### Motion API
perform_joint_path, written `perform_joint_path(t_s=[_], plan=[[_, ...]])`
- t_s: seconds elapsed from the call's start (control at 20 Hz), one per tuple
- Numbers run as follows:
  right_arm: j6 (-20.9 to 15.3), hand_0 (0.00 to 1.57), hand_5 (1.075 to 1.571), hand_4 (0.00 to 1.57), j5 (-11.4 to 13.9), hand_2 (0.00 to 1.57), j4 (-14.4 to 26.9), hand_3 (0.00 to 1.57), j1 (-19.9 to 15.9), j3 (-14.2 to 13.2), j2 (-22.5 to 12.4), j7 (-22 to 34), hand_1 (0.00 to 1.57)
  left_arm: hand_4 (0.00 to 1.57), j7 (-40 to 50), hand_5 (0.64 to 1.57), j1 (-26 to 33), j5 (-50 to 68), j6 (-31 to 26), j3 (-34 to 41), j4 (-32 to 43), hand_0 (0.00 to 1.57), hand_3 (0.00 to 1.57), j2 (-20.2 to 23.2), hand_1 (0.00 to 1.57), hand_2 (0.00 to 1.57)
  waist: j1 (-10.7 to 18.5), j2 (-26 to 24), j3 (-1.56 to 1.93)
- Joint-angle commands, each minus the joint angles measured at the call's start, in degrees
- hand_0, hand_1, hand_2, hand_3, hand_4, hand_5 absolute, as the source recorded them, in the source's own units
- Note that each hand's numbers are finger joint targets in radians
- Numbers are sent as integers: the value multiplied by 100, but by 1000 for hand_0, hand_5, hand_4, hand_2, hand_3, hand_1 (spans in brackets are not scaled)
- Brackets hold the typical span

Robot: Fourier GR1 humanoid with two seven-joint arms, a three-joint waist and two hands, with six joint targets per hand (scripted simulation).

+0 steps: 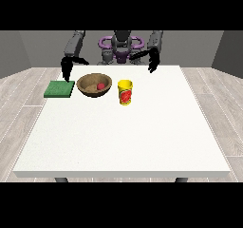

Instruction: Pick the cup and pour the ball into the bowl, then pick the bowl and place it on the pad

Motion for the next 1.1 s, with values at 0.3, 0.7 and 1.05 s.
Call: perform_joint_path(t_s=[0.3, 0.7, 1.05], plan=[[-162, 0, 1567, 257, -78, 0, 1290, 0, -601, -271, -173, -628, 0, 0, -892, 1565, 757, 641, -1056, 319, -627, 0, 0, 411, 0, 0, 311, 286, 38], [-450, 0, 1563, 160, 113, 0, 2206, 0, -1142, -26, -18, -1065, 0, 0, -573, 1565, 697, 727, -1282, 661, -845, 0, 0, 599, 0, 0, 133, 290, 37], [-410, 0, 1565, 139, -20, 0, 2847, 0, -1418, -168, 108, -1736, 0, 0, -260, 1566, 442, 639, -1342, 598, -1420, 0, 0, 602, 0, 0, 288, 688, 40]])
